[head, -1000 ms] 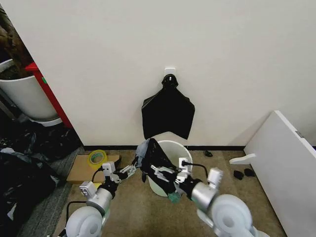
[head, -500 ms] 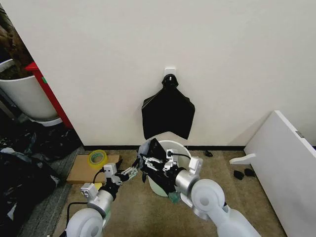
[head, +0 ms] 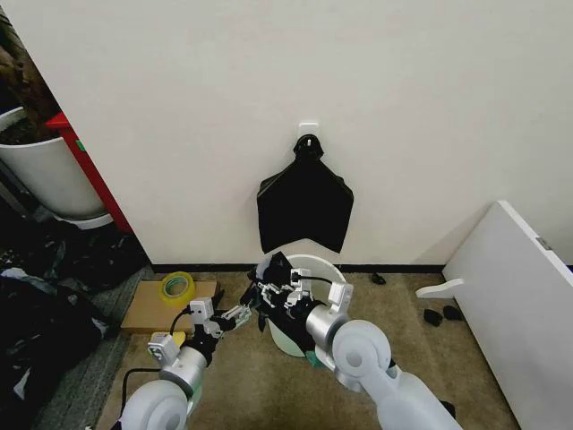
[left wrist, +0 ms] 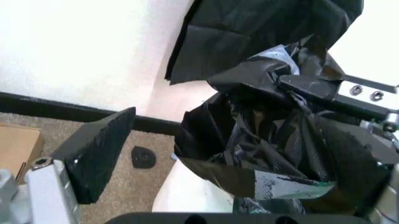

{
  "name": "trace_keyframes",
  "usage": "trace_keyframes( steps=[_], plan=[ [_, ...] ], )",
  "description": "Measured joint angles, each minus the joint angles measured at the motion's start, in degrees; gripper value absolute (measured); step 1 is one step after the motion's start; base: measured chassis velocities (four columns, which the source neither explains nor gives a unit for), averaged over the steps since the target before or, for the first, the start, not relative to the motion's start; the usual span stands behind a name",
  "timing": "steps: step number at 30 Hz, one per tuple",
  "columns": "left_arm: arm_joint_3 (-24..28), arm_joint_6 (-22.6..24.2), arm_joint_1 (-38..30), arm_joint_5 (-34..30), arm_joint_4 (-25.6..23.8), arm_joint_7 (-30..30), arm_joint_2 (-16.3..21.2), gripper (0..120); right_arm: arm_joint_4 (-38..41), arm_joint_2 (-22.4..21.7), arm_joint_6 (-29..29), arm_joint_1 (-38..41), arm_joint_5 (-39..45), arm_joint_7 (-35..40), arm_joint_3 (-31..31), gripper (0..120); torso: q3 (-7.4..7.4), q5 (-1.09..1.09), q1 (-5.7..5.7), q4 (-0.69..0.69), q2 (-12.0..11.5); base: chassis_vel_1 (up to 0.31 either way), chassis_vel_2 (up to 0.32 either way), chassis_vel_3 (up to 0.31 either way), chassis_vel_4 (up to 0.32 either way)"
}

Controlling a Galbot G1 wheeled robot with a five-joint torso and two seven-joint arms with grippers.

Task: Place the garbage bag over the trash bin.

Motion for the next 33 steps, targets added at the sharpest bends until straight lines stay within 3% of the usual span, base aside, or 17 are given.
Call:
trace_keyframes(
  steps=[5, 18, 26, 33],
  plan=[
    [0.09, 0.00, 0.34, 0.48, -0.33, 0.28, -0.02, 100, -0.75, 0.65, 0.57, 0.69, -0.32, 0.79, -0.30, 0, 0.00, 0.00, 0.00, 0.00, 0.00, 0.000, 0.000, 0.000, 0.000],
    [-0.25, -0.91, 2.08, 2.54, -1.63, 0.96, 0.19, 100, -0.09, 0.55, 1.61, -0.01, -3.19, -1.07, 0.29, 0, 0.00, 0.01, 0.00, 0.00, 0.00, 0.000, 0.000, 0.000, 0.000],
    [-0.25, -0.98, 2.20, 2.85, -2.42, 0.97, 0.29, 100, 5.10, -3.79, 1.76, -4.11, -9.30, -4.99, 2.63, 26, 0.00, 0.02, 0.00, 0.00, 0.00, 0.000, 0.000, 0.000, 0.000],
    [-0.94, -1.10, 3.22, 3.17, -3.89, 0.99, 0.32, 100, 13.64, -7.48, 2.06, -11.36, -13.68, -9.08, 7.43, 56, -0.01, 0.02, 0.00, -0.01, 0.00, 0.000, 0.000, 0.000, 0.000]
  ],
)
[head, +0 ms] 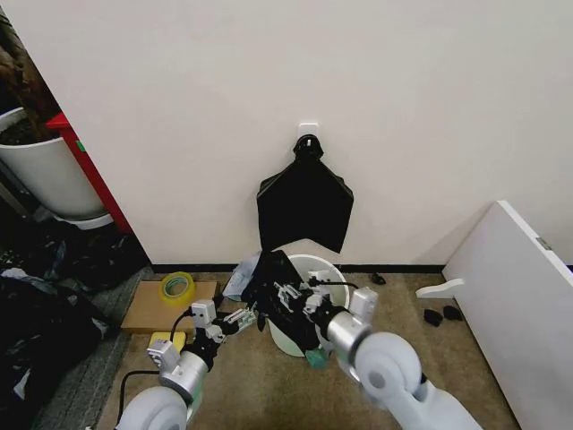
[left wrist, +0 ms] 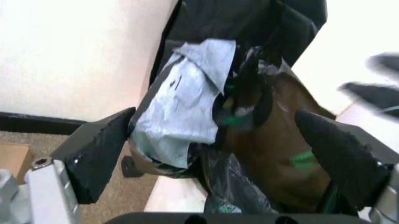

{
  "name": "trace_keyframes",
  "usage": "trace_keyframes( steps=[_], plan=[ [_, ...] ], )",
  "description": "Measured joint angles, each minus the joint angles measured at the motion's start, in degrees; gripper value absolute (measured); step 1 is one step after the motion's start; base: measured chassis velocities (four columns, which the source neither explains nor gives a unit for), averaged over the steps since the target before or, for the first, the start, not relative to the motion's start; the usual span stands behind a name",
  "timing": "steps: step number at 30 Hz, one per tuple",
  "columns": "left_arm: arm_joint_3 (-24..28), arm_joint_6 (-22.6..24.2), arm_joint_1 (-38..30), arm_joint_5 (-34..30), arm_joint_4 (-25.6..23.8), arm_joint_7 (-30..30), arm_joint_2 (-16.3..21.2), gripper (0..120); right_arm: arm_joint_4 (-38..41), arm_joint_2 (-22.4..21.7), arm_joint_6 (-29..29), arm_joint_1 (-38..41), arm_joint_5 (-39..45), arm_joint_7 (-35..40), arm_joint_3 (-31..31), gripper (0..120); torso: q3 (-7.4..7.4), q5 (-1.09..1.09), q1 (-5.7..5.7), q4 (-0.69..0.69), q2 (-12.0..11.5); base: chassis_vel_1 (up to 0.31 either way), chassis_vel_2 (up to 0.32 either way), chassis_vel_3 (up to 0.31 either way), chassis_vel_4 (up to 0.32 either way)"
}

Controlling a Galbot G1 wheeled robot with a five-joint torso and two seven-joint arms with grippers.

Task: Place the garbage bag over the trash bin.

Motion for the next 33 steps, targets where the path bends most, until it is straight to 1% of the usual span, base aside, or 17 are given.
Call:
trace_keyframes(
  steps=[1, 3, 6, 7, 8, 10, 11, 13, 16, 18, 19, 21, 22, 24, 27, 28, 33],
  plan=[
    [-0.37, -0.23, 0.50, 0.28, -0.29, 0.00, -0.16, 100, 2.01, -0.87, 0.23, -1.28, -0.41, -0.98, 1.54, 61, 0.00, 0.00, 0.00, 0.00, 0.00, 0.000, 0.000, 0.000, 0.000],
    [-0.70, -0.55, 1.03, 0.73, -0.49, 0.00, -0.36, 100, 3.21, -1.51, 0.38, -1.99, -0.50, -1.46, 2.68, 64, 0.00, 0.00, 0.00, 0.00, 0.00, 0.000, 0.000, 0.000, 0.000],
    [-2.04, -2.33, 3.52, 4.03, -1.56, -0.03, -1.61, 100, 6.12, -4.66, 1.02, -3.84, 0.64, -2.37, 8.03, 78, 0.00, -0.01, 0.00, 0.00, 0.00, 0.000, 0.000, 0.000, 0.000],
    [-2.04, -2.33, 3.52, 4.03, -1.56, -0.03, -1.61, 100, 6.12, -4.66, 1.02, -3.84, 0.64, -2.37, 8.03, 78, 0.00, -0.01, 0.00, 0.00, 0.00, 0.000, 0.000, 0.000, 0.000],
    [-2.70, -3.08, 5.32, 5.74, -2.78, -0.18, -2.77, 100, 6.00, -6.51, 1.40, -3.95, 1.22, -2.41, 10.13, 85, 0.00, 0.01, 0.00, -0.01, 0.00, 0.000, 0.000, 0.000, 0.000],
    [-3.00, -3.78, 7.11, 7.38, -3.93, -0.38, -3.99, 100, 4.08, -8.28, 1.78, -3.20, 0.99, -2.49, 11.41, 92, 0.00, 0.00, 0.00, 0.00, 0.00, 0.000, 0.000, 0.000, 0.000],
    [-3.00, -3.78, 7.11, 7.38, -3.93, -0.38, -3.99, 100, 4.08, -8.28, 1.78, -3.20, 0.99, -2.49, 11.41, 92, 0.00, 0.00, 0.00, 0.00, 0.00, 0.000, 0.000, 0.000, 0.000],
    [-3.06, -4.77, 9.29, 9.60, -4.96, -0.84, -5.44, 100, -0.27, -10.15, 1.89, -1.34, 0.07, -2.63, 11.64, 99, 0.00, 0.02, 0.00, 0.01, 0.00, 0.000, 0.000, 0.000, 0.000],
    [-3.06, -5.37, 10.47, 10.81, -5.43, -1.12, -6.24, 100, -3.87, -11.27, 1.96, 0.16, -1.05, -3.02, 11.26, 100, 0.00, 0.02, 0.00, 0.02, 0.00, 0.000, 0.000, 0.000, 0.000],
    [-3.15, -6.53, 13.65, 12.68, -6.37, -1.34, -7.28, 100, -11.08, -13.29, 1.54, 4.40, -2.61, -4.21, 9.04, 100, 0.01, 0.03, 0.00, 0.01, 0.00, 0.000, 0.000, 0.000, 0.000],
    [-3.15, -6.53, 13.65, 12.68, -6.37, -1.34, -7.28, 100, -11.08, -13.29, 1.54, 4.40, -2.61, -4.21, 9.04, 100, 0.01, 0.03, 0.00, 0.01, 0.00, 0.000, 0.000, 0.000, 0.000],
    [-3.40, -7.71, 16.02, 13.53, -6.55, -1.55, -8.05, 100, -17.63, -14.57, 1.52, 8.92, -3.06, -5.65, 6.17, 100, 0.01, 0.02, 0.00, 0.01, 0.00, 0.000, 0.000, 0.000, 0.000],
    [-3.40, -7.71, 16.02, 13.53, -6.55, -1.55, -8.05, 100, -17.63, -14.57, 1.52, 8.92, -3.06, -5.65, 6.17, 100, 0.01, 0.02, 0.00, 0.01, 0.00, 0.000, 0.000, 0.000, 0.000],
    [-3.72, -8.86, 17.93, 13.61, -6.55, -1.72, -8.72, 100, -26.49, -15.85, 2.79, 14.55, -4.29, -7.88, 1.48, 100, 0.01, 0.00, 0.00, 0.02, 0.00, 0.000, 0.000, 0.000, 0.000],
    [-3.81, -9.21, 18.48, 13.65, -6.49, -1.72, -8.89, 100, -30.55, -16.33, 2.30, 17.86, -3.61, -9.58, -1.71, 100, 0.01, 0.04, 0.00, 0.01, 0.00, 0.000, 0.000, 0.000, 0.000],
    [-3.82, -9.28, 18.54, 13.76, -6.32, -1.72, -9.04, 100, -31.98, -16.52, 1.47, 19.57, -2.58, -10.53, -3.27, 100, 0.01, 0.00, 0.00, 0.01, 0.00, 0.000, 0.000, 0.000, 0.000],
    [-3.35, -9.29, 18.23, 14.09, -5.92, -1.76, -9.63, 100, -34.27, -16.20, -1.35, 23.49, 1.31, -12.28, -7.04, 100, 0.01, -0.02, 0.00, 0.01, 0.00, 0.000, 0.000, 0.000, 0.000]
  ],
)
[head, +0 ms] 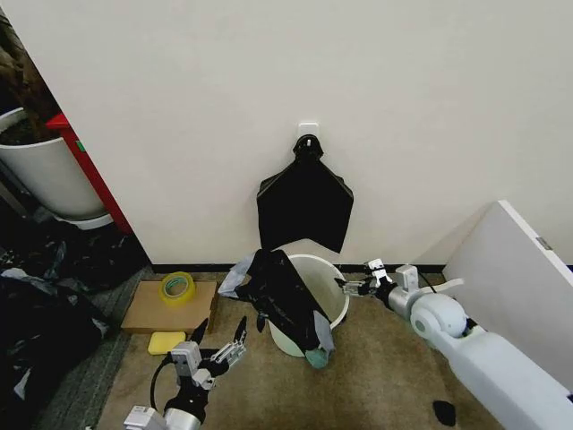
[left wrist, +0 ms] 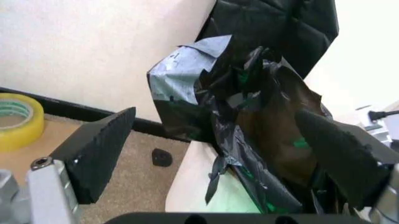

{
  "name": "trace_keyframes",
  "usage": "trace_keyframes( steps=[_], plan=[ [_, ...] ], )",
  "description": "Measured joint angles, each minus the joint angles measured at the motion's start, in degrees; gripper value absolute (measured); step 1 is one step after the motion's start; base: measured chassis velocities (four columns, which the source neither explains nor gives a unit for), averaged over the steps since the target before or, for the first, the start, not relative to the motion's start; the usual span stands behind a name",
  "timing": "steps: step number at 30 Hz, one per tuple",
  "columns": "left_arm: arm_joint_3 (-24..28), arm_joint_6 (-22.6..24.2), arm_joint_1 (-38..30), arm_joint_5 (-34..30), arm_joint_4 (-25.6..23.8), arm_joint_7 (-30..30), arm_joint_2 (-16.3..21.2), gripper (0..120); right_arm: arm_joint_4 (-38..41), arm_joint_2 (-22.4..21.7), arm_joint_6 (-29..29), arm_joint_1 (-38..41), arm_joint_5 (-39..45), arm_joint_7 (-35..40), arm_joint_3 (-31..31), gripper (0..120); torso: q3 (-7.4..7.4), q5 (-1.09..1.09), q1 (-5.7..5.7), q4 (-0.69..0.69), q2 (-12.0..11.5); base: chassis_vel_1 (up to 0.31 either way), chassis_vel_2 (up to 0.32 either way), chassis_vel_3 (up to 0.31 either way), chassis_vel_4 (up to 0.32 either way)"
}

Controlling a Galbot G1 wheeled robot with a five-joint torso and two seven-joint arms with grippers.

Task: Place the garbage bag over the trash bin.

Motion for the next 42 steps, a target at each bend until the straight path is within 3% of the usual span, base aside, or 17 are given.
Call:
trace_keyframes(
  steps=[6, 10, 12, 19, 27, 38, 42],
  plan=[
    [0.40, 0.14, -0.58, 0.18, 0.64, -0.07, -0.36, 100, -1.63, 1.65, -1.32, 1.79, 1.80, 1.00, -1.54, 84, 0.00, 0.01, 0.00, 0.01, 0.00, 0.000, 0.000, 0.000, 0.000],
    [0.53, 0.32, -1.02, 0.19, 1.06, -0.15, -0.24, 100, -2.12, 1.69, -1.69, 2.18, 3.26, 1.28, -1.50, 63, 0.00, 0.00, 0.00, 0.00, 0.00, 0.000, 0.000, 0.000, 0.000],
    [0.56, 0.34, -1.09, 0.19, 1.10, -0.17, -0.24, 100, -2.10, 1.68, -1.81, 2.18, 3.44, 1.31, -1.47, 62, 0.00, 0.00, 0.00, 0.00, 0.00, 0.000, 0.000, 0.000, 0.000],
    [0.74, 0.55, -1.40, 0.11, 1.23, -0.29, -0.19, 100, -2.09, 2.47, -2.34, 2.12, 3.77, 1.81, -1.38, 30, 0.00, 0.00, 0.00, 0.00, 0.00, 0.000, 0.000, 0.000, 0.000],
    [0.72, 0.57, -1.36, -0.07, 1.23, -0.41, -0.17, 100, -1.87, 3.05, -2.54, 1.79, 4.22, 2.73, -0.95, 4, 0.00, 0.01, 0.00, 0.00, 0.00, 0.000, 0.000, 0.000, 0.000],
    [0.84, 0.64, -1.54, -0.18, 1.23, -0.61, -0.08, 100, 1.40, 3.69, -4.28, -1.64, 7.24, 8.18, 2.40, 3, 0.00, 0.01, 0.00, 0.00, 0.00, 0.000, 0.000, 0.000, 0.000],
    [0.85, 0.65, -1.59, -0.27, 1.23, -0.66, 0.01, 99, 6.31, 4.19, -6.05, -4.96, 11.39, 17.65, 5.09, 3, -0.01, 0.00, 0.00, -0.01, 0.00, 0.000, 0.000, 0.000, 0.000]
  ],
)
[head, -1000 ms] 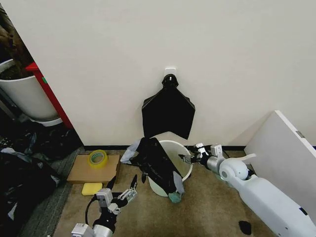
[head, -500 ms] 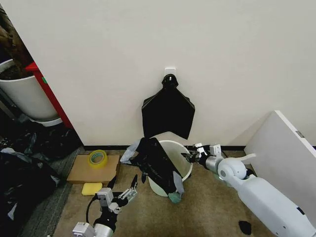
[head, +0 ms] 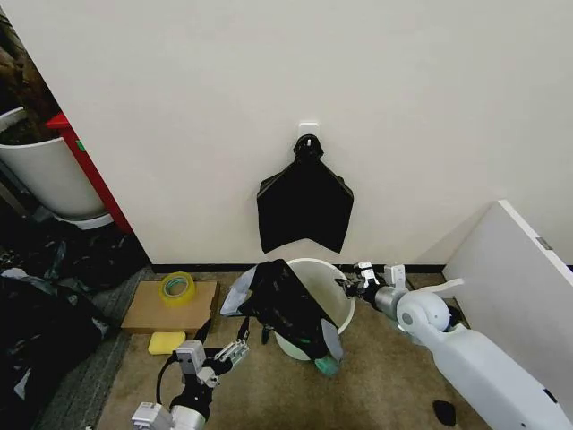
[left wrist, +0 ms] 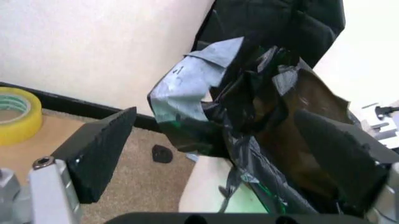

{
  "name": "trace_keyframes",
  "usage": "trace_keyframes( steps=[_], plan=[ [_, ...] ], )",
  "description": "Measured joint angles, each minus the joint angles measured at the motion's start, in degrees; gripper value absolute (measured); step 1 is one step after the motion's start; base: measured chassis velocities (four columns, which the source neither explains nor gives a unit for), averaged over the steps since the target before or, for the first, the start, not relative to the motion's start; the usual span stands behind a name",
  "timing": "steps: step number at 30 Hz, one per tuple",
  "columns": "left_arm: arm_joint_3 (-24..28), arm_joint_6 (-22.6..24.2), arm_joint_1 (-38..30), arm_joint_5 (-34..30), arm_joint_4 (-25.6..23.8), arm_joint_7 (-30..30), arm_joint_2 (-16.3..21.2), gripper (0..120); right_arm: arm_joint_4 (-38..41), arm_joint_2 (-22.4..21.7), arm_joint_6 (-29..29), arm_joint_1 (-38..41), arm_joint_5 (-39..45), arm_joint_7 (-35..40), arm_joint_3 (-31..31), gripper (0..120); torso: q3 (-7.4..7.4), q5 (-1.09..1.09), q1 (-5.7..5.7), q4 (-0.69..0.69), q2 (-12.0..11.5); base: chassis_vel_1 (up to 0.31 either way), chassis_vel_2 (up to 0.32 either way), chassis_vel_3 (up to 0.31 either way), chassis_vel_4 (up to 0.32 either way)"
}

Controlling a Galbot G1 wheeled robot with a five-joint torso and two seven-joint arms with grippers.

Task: Place the garbage bag over the trash bin.

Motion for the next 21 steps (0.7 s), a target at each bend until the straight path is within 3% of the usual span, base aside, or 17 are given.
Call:
trace_keyframes(
  steps=[1, 4, 5, 8, 11, 21],
  plan=[
    [0.00, 0.00, 0.00, 0.00, 0.00, 0.00, 0.00, 99, 0.00, 0.00, 0.00, 0.00, 0.00, 0.00, 0.00, 3, 0.00, 0.00, 0.00, 0.00, 0.00, 0.000, 0.000, 0.000, 0.000],
    [-0.05, -0.01, -0.09, -0.23, 0.00, -0.03, 0.32, 99, 5.12, 1.50, -0.47, -2.27, 4.41, 11.38, 1.92, 3, 0.00, 0.00, 0.00, -0.01, 0.00, 0.000, 0.000, 0.000, 0.000],
    [-0.05, -0.01, -0.09, -0.23, 0.00, -0.03, 0.32, 99, 5.12, 1.50, -0.47, -2.27, 4.41, 11.38, 1.92, 3, 0.00, 0.00, 0.00, -0.01, 0.00, 0.000, 0.000, 0.000, 0.000],
    [-0.24, 0.00, -0.28, -0.92, -0.10, -0.10, 0.83, 99, 10.90, 4.55, 0.47, -4.49, 8.32, 22.38, 3.97, 3, 0.00, 0.00, 0.00, 0.00, 0.00, 0.000, 0.000, 0.000, 0.000],
    [-0.37, 0.03, -0.43, -1.18, -0.21, -0.15, 1.10, 99, 13.82, 6.38, 2.15, -5.67, 9.85, 28.70, 4.54, 3, 0.00, 0.00, 0.00, 0.01, 0.00, 0.000, 0.000, 0.000, 0.000],
    [-0.46, 0.50, -1.12, -1.93, -0.19, -0.33, 1.74, 99, 17.30, 12.25, 10.37, -11.17, 7.35, 38.00, 5.27, 3, 0.00, -0.01, 0.00, 0.01, 0.00, 0.000, 0.000, 0.000, 0.000]
  ],
)
